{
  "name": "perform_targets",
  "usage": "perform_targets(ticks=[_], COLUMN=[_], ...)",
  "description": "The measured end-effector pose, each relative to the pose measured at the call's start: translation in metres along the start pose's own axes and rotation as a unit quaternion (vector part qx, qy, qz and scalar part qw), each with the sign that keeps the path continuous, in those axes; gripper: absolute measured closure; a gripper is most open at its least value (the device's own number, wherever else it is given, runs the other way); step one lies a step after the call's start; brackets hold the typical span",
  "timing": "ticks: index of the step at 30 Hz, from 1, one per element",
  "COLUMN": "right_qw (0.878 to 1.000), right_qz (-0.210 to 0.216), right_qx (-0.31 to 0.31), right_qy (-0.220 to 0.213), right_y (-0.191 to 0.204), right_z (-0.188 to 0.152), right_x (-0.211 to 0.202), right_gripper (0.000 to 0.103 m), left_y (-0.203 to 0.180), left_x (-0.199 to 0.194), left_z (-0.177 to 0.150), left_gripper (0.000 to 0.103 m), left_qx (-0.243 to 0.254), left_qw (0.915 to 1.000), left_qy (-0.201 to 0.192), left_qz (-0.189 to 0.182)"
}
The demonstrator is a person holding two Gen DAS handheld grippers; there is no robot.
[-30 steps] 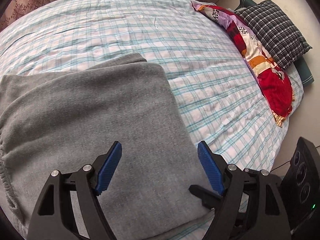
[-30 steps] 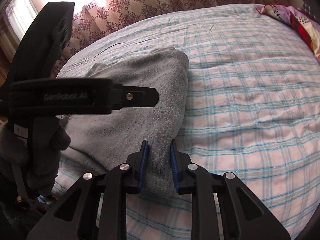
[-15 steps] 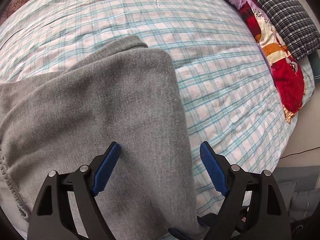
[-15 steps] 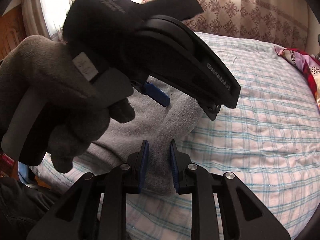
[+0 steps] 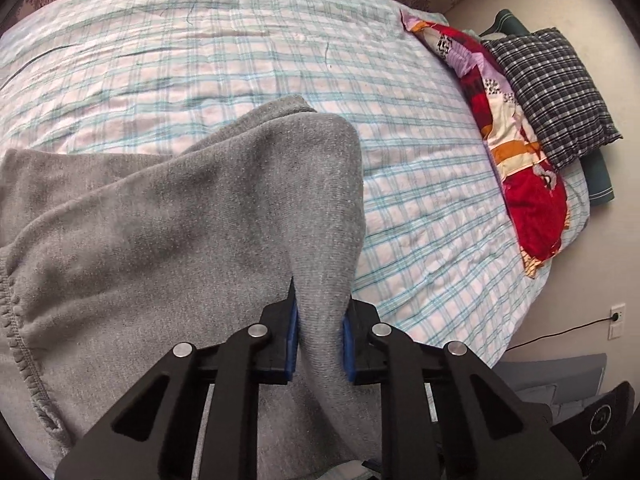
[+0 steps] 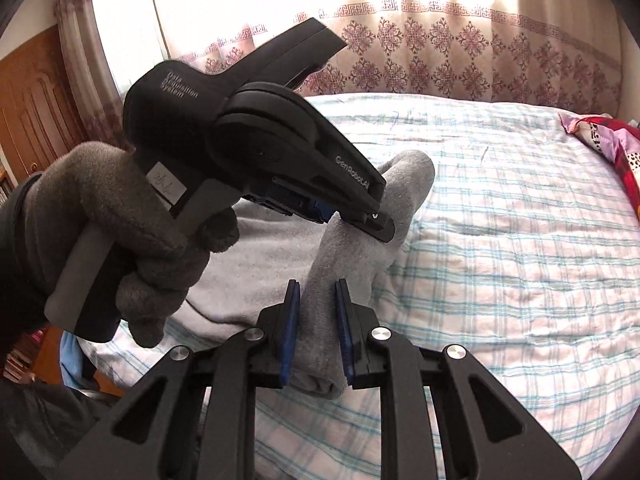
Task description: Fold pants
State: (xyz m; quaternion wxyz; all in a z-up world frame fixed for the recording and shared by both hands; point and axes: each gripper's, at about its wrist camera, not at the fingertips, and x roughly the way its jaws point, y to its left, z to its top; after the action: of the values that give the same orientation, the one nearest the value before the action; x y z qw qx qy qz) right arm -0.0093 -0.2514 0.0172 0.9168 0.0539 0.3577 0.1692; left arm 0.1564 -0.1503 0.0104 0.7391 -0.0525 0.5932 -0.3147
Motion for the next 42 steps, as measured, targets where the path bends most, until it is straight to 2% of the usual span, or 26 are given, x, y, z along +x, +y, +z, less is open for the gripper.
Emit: perform_targets(ticks=[6, 8, 11, 19, 29, 35, 42], right_qw=[0.993, 0.991, 0.988, 0.994, 0.99, 0.988, 0.988], right_qz=[0.099, 0.118, 0.138, 0.103, 0.084, 0.071, 0.051], right_qx=[0.043, 0.038, 0.035, 0.011, -0.032, -0.057, -0.087], right_qy=[-0.041, -0.054, -0.055, 0.018, 0.105, 0.124, 0.12], right_y=[0.011, 0.02, 0.039, 0.071, 0.124, 0.143, 0.161], right_z=[0.041, 0.053, 0.063, 0.063, 0.041, 0.044, 0.06], right_x=[-0.015, -0.018, -0.015, 0.042, 0.105, 0.129, 0.166], right_gripper=[0.081, 0.074, 0.074, 0.074, 0.074, 0.074, 0.074], left_y=[0.029, 0.047, 0.078, 0.17, 0.267, 0.333, 0.395], left_x=[-0.069, -0.093, -0.123, -0.187, -0.222, -0.229, -0.224], left_z=[0.002, -0.001, -0.009, -0.041, -0.066, -0.082, -0.104], left_gripper=[0.086, 0.086, 0.086, 0.087, 0.087, 0.087, 0.087], left_qx=[-0.004, -0.015, -0.03, -0.06, -0.073, -0.118, -0.162], left_qw=[0.998, 0.9966, 0.9941, 0.9867, 0.9812, 0.9754, 0.9732], left_qy=[-0.056, -0.072, -0.091, -0.14, -0.169, -0.178, -0.161], left_qz=[-0.029, -0.038, -0.051, -0.057, -0.057, -0.055, -0.025])
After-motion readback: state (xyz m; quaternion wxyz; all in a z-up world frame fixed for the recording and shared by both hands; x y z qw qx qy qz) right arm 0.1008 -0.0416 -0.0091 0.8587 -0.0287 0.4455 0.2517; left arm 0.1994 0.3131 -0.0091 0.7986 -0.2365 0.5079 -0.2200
